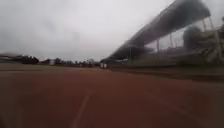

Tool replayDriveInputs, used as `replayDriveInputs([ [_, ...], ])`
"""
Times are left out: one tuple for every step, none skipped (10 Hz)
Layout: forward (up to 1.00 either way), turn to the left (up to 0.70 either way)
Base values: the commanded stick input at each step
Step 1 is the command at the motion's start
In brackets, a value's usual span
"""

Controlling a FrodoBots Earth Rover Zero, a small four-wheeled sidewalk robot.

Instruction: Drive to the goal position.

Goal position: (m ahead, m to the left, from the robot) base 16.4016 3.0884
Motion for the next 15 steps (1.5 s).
replayDriveInputs([
  [1.00,0.00],
  [1.00,0.00],
  [1.00,0.00],
  [1.00,0.00],
  [1.00,0.00],
  [1.00,0.00],
  [1.00,0.00],
  [1.00,0.00],
  [1.00,0.00],
  [1.00,0.00],
  [1.00,0.00],
  [1.00,0.00],
  [1.00,0.00],
  [1.00,0.00],
  [1.00,0.00],
])
